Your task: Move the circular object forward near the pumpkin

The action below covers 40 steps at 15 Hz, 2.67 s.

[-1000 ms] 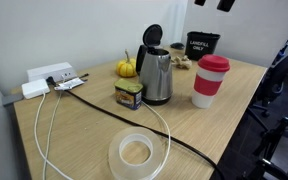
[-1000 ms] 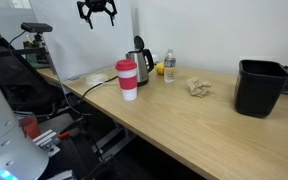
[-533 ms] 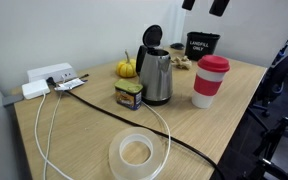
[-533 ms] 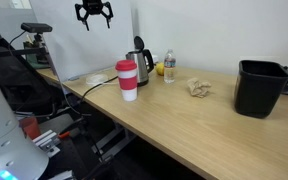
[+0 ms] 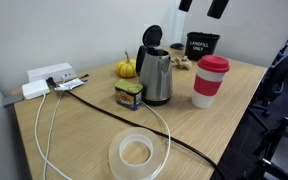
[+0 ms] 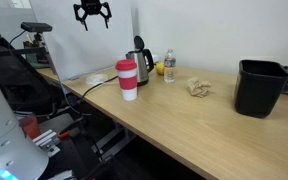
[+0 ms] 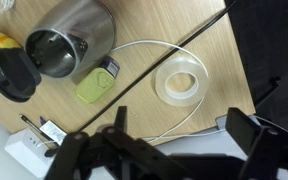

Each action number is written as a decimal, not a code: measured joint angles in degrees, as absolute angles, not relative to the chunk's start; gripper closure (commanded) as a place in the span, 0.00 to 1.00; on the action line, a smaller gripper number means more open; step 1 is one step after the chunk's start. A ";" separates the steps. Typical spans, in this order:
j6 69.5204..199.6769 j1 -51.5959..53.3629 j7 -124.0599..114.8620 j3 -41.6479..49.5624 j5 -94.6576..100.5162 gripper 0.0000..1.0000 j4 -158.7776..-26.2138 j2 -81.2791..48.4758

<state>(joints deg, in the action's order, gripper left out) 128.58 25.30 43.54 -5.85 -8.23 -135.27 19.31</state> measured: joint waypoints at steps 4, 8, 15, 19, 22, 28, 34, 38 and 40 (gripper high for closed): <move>128.90 25.81 45.62 -9.44 -8.23 0.00 -130.76 12.81; 130.73 25.63 49.62 -12.15 -7.42 0.00 -124.92 3.60; 138.10 24.06 53.88 -16.51 -7.63 0.00 -121.18 -8.03; 138.77 23.67 54.40 -19.01 -7.07 0.00 -121.28 -10.70; 139.83 23.47 54.40 -19.20 -6.70 0.00 -121.29 -11.66; 139.84 23.33 54.34 -19.38 -6.67 0.00 -121.21 -11.65; 142.08 23.12 51.56 -19.99 -4.53 0.00 -122.04 -14.47; 148.51 22.90 48.63 -20.03 -2.42 0.00 -123.02 -19.72; 151.47 22.61 46.76 -20.01 -0.68 0.00 -123.14 -22.21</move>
<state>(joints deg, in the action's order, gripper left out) 151.47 22.61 46.76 -20.01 -0.68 -123.14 -22.21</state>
